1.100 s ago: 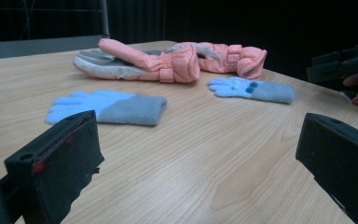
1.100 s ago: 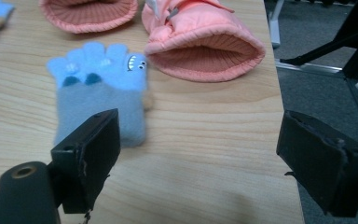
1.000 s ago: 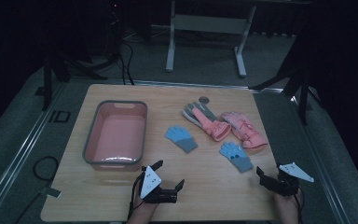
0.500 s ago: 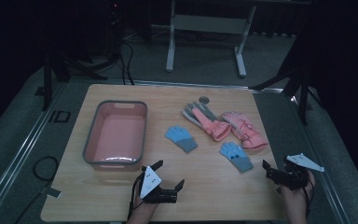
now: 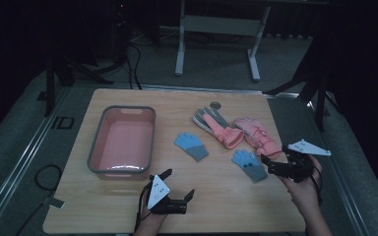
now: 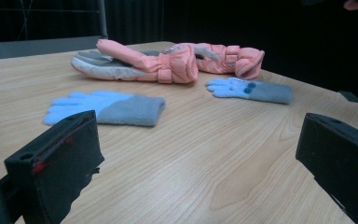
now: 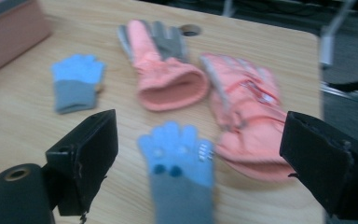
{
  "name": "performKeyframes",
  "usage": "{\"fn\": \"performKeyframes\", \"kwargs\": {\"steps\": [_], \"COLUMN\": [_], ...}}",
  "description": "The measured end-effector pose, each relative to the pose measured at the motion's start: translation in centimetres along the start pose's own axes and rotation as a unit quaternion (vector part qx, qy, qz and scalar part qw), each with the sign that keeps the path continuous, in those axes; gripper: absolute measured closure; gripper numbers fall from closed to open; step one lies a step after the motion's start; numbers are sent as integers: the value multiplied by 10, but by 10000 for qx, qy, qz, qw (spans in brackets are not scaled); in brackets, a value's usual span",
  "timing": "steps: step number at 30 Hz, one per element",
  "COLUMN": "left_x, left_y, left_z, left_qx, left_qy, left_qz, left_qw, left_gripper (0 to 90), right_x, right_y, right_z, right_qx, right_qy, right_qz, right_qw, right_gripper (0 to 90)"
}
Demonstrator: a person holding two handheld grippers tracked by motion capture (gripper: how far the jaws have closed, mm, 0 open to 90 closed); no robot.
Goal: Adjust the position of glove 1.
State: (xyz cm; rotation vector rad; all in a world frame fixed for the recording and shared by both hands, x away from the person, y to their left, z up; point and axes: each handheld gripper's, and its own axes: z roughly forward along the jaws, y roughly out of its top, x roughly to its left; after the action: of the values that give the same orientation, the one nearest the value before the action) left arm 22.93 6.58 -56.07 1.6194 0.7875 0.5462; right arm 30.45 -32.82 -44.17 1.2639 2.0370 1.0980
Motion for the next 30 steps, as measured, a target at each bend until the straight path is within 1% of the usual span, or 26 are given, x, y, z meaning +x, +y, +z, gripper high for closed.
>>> {"fn": "performKeyframes", "kwargs": {"steps": [3,4,5,6,9,14,15,19,21,22,24,25,26,27,30], "left_x": [0,0,0,0,0,0,0,0,0,0,0,0,0,0,0], "left_y": [0,0,0,0,0,0,0,0,0,0,0,0,0,0,0], "left_z": [0,0,0,0,0,0,0,0,0,0,0,0,0,0,0], "left_qx": [6,2,6,8,9,7,8,7,8,10,9,12,11,7,4], "left_qy": [-2,0,-1,-2,-10,-21,-22,-29,-31,-32,-35,-39,-38,-36,-42], "left_qz": [28,34,41,40,20,10,15,27,25,33,42,45,48,47,40], "left_qw": [10000,10000,10000,10000,10000,10000,10000,10000,10000,10000,10000,10000,10000,10000,10000], "left_gripper": [1,1,1,1,1,1,1,0,1,1,1,1,1,1,1], "right_x": [7,9,11,12,16,21,23,30,34,36,39,42,43,45,51], "right_y": [9,12,14,17,23,28,31,38,42,44,48,50,52,53,57], "right_z": [5,6,7,8,13,20,22,27,29,30,33,35,36,38,44], "right_qx": [34,33,-2,-11,53,59,45,64,90,80,98,112,135,157,183], "right_qy": [190,204,243,334,474,532,620,809,852,839,902,890,929,978,1063], "right_qz": [-186,-249,-274,-270,-318,-403,-432,-548,-633,-647,-704,-736,-727,-697,-767], "right_qw": [9996,9995,9993,9991,9984,9978,9971,9952,9943,9943,9934,9932,9929,9926,9912], "right_gripper": [132,132,138,140,139,146,153,169,180,185,191,202,226,228,254]}}
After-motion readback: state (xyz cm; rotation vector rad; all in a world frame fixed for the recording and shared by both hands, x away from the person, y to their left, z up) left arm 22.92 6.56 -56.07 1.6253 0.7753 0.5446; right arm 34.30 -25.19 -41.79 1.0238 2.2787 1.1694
